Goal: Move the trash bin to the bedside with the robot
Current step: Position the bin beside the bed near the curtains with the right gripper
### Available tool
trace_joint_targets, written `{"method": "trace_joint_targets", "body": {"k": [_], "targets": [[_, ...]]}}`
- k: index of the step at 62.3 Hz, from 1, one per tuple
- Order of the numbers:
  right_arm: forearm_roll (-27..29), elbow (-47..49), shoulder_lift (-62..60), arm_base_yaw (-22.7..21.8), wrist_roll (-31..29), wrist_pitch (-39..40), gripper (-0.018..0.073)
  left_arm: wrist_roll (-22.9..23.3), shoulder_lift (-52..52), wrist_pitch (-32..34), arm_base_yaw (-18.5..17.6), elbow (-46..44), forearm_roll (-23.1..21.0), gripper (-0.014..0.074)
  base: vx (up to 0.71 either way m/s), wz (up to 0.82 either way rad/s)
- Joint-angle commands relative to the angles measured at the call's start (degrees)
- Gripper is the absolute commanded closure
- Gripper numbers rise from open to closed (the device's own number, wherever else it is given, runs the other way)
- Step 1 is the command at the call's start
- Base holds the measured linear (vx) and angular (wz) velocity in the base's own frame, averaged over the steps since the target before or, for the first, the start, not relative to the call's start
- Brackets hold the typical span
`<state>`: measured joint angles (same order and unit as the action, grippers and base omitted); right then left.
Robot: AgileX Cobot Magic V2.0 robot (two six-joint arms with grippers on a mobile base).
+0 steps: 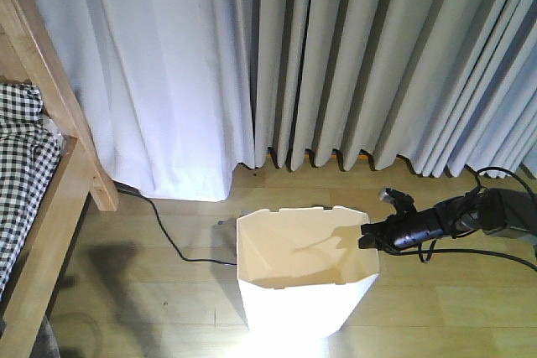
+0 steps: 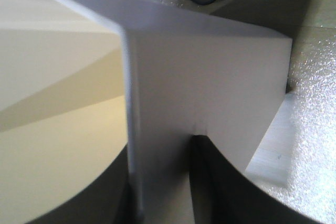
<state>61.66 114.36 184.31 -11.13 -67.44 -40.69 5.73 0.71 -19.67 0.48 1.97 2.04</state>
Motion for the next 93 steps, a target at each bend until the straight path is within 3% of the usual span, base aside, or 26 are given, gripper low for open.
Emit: {"method": "trace_joint_targets", "body": {"k": [1,25,55,61,69,75,93], "targets": [[4.3,3.9,-1.7,0.0,1.3,-8.4,0.0549,0.2,-0.3,4.1,0.0,0.2,-0.1,0.0603,0.00,0.00],[3.6,8.7,1.5,0.0,3.9,-8.9,0.0487,0.2,-0.3,4.1,0.0,0.2,-0.1,0.0603,0.00,0.00],[-1.9,8.7,1.5,0.0,6.5,-9.1,0.0412,0.2,-0.3,4.1,0.0,0.2,-0.1,0.0603,0.00,0.00],[-3.7,8.7,1.5,0.0,6.9,-8.7,0.0400,0.2,-0.3,4.1,0.0,0.2,-0.1,0.0603,0.00,0.00],[-9.0,8.7,1.5,0.0,11.9,-7.1,0.0370,0.2,-0.3,4.1,0.0,0.2,-0.1,0.0603,0.00,0.00],[-11.3,8.7,1.5,-0.1,13.3,-6.8,0.0330,0.2,-0.3,4.1,0.0,0.2,-0.1,0.0603,0.00,0.00],[-11.2,8.7,1.5,-0.1,14.0,-6.5,0.0128,0.2,-0.3,4.1,0.0,0.2,-0.1,0.0603,0.00,0.00]]}}
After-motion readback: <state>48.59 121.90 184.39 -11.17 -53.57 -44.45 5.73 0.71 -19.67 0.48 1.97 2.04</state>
